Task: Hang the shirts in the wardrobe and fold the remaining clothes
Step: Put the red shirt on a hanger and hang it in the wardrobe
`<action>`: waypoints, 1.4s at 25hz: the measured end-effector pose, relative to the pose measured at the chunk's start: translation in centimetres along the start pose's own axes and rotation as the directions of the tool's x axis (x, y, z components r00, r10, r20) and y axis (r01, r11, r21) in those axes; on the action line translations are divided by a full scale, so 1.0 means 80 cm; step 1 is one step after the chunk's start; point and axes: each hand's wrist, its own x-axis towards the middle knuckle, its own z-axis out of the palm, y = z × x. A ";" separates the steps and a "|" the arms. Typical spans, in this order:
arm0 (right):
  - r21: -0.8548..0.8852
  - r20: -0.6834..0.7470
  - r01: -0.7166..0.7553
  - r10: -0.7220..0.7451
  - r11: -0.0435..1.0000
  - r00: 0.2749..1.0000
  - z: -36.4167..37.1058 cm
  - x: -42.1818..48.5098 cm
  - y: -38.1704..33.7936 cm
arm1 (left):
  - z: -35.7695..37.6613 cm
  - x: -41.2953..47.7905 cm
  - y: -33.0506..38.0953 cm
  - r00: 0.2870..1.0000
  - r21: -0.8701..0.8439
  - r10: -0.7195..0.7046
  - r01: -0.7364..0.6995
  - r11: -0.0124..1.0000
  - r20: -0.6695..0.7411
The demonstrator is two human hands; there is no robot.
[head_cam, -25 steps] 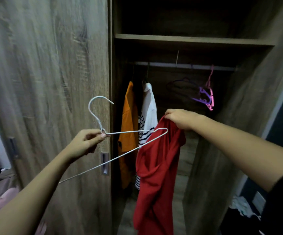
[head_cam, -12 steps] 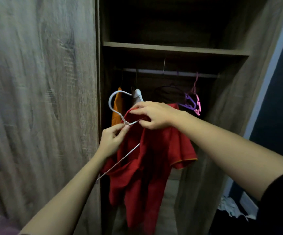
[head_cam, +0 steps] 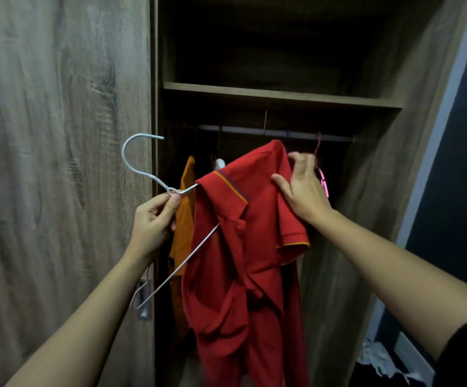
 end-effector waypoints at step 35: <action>0.713 0.148 -0.274 0.242 0.646 0.959 0.032 0.046 0.007 | -0.135 -0.006 -0.009 0.971 -0.011 -0.234 0.234 0.972 -0.046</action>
